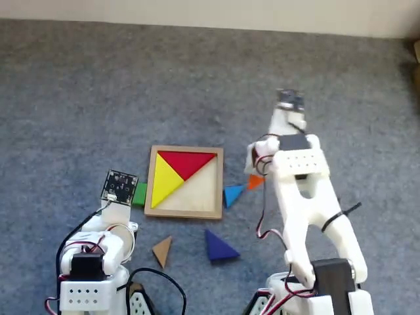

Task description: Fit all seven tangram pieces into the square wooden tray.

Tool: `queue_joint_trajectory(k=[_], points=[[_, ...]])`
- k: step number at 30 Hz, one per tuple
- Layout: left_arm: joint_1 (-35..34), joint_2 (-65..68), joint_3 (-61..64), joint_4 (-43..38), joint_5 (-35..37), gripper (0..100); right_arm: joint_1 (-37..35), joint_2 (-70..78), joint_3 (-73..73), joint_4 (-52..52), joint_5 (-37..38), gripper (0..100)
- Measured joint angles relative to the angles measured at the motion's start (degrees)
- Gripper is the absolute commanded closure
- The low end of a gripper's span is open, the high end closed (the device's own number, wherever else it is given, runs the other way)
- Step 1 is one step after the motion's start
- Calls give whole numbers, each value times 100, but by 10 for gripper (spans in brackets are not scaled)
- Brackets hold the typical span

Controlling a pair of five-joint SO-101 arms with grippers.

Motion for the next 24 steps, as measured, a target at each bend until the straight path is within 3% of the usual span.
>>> queue_joint_trajectory(k=[10, 24], points=[[0, 0, 0, 0, 0, 994, -993, -9, 9, -273, 1081, 983], [0, 0, 0, 0, 0, 994, -1635, 1495, -659, -448, 888, 982]])
